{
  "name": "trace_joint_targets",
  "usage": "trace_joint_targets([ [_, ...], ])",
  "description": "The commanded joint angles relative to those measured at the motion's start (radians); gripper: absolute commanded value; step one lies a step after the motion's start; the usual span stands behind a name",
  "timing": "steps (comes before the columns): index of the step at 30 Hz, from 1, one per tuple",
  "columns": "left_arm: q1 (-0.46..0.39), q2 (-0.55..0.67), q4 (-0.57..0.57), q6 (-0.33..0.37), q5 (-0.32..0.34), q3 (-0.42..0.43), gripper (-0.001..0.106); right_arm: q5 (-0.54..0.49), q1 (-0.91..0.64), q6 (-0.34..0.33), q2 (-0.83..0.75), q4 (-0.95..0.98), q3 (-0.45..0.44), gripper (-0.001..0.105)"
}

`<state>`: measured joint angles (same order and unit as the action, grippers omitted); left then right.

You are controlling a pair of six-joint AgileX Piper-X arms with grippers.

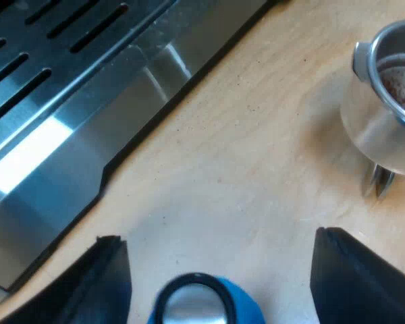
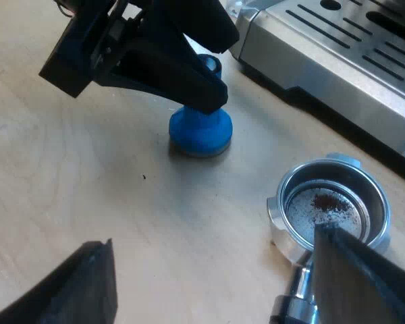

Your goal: Grind coffee beans and then tamp

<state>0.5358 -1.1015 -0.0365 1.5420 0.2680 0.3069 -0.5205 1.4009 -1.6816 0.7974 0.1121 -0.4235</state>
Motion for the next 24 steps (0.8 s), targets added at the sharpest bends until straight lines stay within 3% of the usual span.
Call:
trace_joint_targets([
  [1,-0.001,0.004,-0.020,0.003,-0.003,0.005,0.059,0.001,-0.003,0.003,0.000,-0.012,0.000,0.063],
  [10,-0.001,0.147,-0.016,0.003,-0.009,0.005,0.059,0.001,-0.003,0.009,0.000,-0.049,0.000,0.063],
  [15,-0.001,0.260,0.025,0.003,-0.009,0.005,0.059,0.003,-0.003,0.137,0.000,-0.056,-0.011,0.063],
  [24,-0.001,0.468,0.160,0.019,-0.009,0.005,0.059,0.055,-0.003,0.191,0.000,0.111,-0.123,0.063],
])
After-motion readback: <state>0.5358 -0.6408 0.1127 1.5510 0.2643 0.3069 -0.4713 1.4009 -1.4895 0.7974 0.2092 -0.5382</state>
